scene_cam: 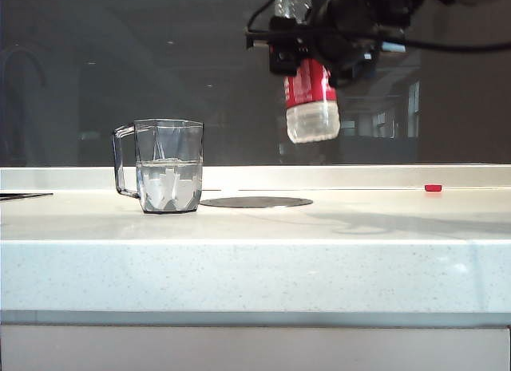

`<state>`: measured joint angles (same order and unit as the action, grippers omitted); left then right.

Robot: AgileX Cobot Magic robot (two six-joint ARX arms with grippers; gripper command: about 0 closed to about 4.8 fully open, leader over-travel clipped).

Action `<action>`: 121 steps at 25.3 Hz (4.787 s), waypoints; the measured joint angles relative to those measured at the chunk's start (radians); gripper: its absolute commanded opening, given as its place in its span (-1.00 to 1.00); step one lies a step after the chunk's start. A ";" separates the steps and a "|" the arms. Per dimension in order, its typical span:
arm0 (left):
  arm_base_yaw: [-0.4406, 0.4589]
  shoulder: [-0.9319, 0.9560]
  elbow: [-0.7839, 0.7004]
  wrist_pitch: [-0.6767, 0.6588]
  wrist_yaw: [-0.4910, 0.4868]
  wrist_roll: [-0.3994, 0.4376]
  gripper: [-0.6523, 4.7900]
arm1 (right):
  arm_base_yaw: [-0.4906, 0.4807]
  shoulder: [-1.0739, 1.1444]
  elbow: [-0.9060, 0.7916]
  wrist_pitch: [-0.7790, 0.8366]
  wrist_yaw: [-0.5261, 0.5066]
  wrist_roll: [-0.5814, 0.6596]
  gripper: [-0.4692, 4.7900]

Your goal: Pick up the mineral water bottle on the table and pour water into the mug until it's half full.

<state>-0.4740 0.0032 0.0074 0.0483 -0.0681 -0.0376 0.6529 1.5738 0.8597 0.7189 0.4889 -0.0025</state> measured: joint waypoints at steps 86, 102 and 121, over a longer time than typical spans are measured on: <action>0.470 0.000 0.000 0.000 0.000 0.000 -0.77 | 0.497 -0.456 -0.680 0.457 0.320 -0.045 -0.84; 0.470 0.000 0.000 0.000 0.000 0.000 -0.77 | 0.517 -0.986 -0.685 0.029 0.368 -0.156 -0.82; 0.470 0.000 0.000 0.000 0.000 0.000 -0.77 | 0.482 -1.109 -0.687 -0.148 0.356 -0.194 -0.82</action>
<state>-0.0036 0.0032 0.0074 0.0486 -0.0677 -0.0376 1.1351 0.4644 0.1730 0.5709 0.8448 -0.1967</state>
